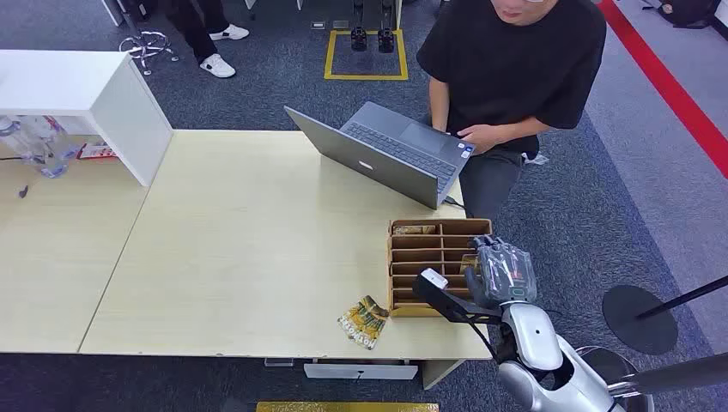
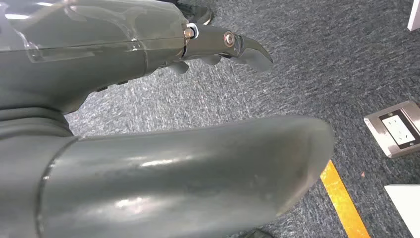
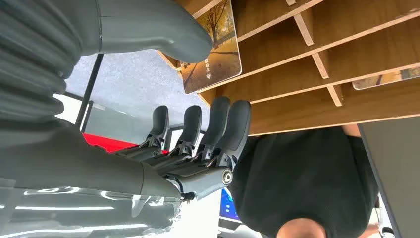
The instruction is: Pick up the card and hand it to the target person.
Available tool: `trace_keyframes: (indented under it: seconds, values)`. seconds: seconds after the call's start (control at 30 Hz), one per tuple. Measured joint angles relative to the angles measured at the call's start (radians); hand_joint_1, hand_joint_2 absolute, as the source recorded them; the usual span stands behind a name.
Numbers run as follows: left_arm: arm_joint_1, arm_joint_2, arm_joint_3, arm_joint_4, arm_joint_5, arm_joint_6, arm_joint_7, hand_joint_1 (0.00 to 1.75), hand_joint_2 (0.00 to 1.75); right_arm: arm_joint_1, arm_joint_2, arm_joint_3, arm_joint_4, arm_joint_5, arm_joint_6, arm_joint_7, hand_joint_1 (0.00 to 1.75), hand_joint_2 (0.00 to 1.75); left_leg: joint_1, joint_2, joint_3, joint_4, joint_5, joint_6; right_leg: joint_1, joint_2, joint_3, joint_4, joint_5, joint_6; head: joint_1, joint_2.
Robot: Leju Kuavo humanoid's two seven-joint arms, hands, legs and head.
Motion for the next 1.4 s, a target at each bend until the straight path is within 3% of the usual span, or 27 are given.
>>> trace_keyframes:
  seconds: [1.4]
  values:
    - [-0.003,0.000,0.000,0.000,0.003,0.005,0.001,0.00,0.00,-0.009,0.000,-0.005,0.063,0.027,-0.019,0.017,0.85,1.75,0.000,0.000,0.000,0.000,0.000,0.000,0.000,0.000,0.000,0.000,0.000,0.000,0.000,0.000]
